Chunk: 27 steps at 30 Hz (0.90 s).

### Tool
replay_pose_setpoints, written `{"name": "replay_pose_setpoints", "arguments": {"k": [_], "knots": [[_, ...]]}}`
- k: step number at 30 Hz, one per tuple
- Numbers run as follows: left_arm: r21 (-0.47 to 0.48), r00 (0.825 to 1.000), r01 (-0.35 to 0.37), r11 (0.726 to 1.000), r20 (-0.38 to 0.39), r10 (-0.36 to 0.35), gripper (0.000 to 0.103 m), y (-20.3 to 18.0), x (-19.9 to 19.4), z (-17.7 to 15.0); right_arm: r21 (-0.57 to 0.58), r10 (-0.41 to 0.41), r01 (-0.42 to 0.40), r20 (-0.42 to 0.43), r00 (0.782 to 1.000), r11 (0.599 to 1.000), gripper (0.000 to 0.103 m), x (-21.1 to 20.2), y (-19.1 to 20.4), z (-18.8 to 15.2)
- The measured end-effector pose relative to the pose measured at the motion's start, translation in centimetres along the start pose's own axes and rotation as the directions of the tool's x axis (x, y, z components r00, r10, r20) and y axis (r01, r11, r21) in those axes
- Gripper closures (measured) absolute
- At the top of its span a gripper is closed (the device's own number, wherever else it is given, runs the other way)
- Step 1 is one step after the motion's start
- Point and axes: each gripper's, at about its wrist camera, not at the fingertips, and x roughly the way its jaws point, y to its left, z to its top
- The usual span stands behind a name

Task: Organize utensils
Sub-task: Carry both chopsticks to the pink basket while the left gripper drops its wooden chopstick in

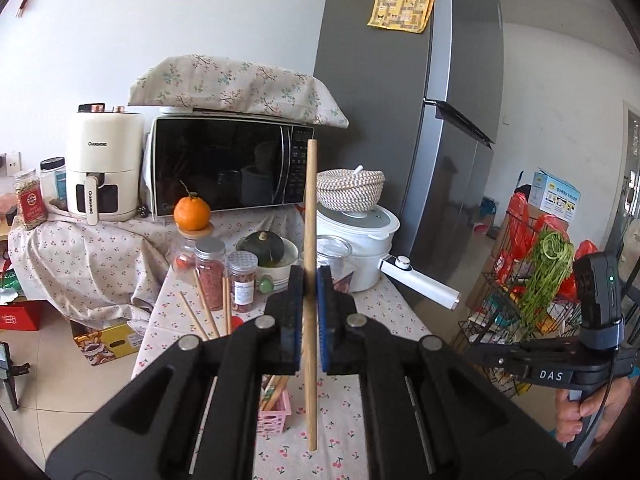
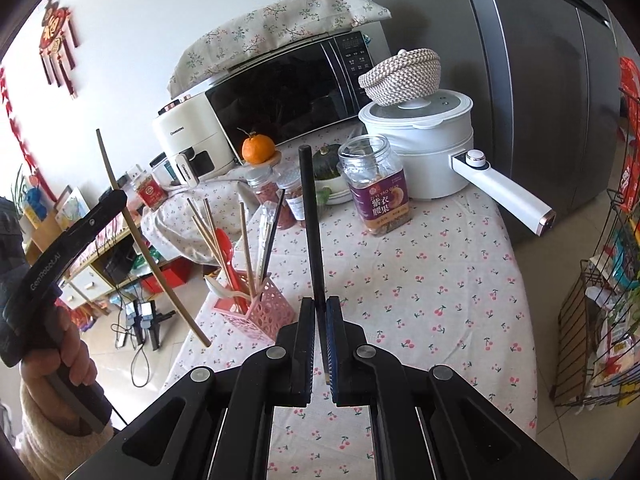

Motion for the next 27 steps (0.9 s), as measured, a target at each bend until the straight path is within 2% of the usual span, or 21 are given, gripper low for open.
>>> {"name": "replay_pose_setpoints", "arguments": {"k": [6, 11, 18, 27], "knots": [[-0.022, 0.994, -0.059, 0.998, 0.096, 0.061, 0.096, 1.5, -1.1, 0.6, -0.010, 0.035, -0.035, 0.009, 0.999, 0.999, 0.098, 0.5, 1.7, 0.6], [-0.011, 0.975, -0.164, 0.986, 0.148, 0.164, 0.096, 2.8, -0.6, 0.3, -0.009, 0.065, -0.065, 0.018, 0.998, 0.998, 0.098, 1.0, 2.8, 1.3], [-0.030, 0.966, -0.207, 0.978, 0.153, 0.209, 0.096, 4.4, 2.3, -1.8, -0.001, 0.081, -0.081, 0.028, 0.996, 0.997, 0.098, 2.1, 3.8, 2.0], [-0.033, 0.979, -0.186, 0.982, 0.083, 0.188, 0.096, 5.1, 5.1, -4.1, 0.015, 0.104, -0.105, 0.063, 0.993, 0.994, 0.098, 2.9, 4.4, 2.9]]}}
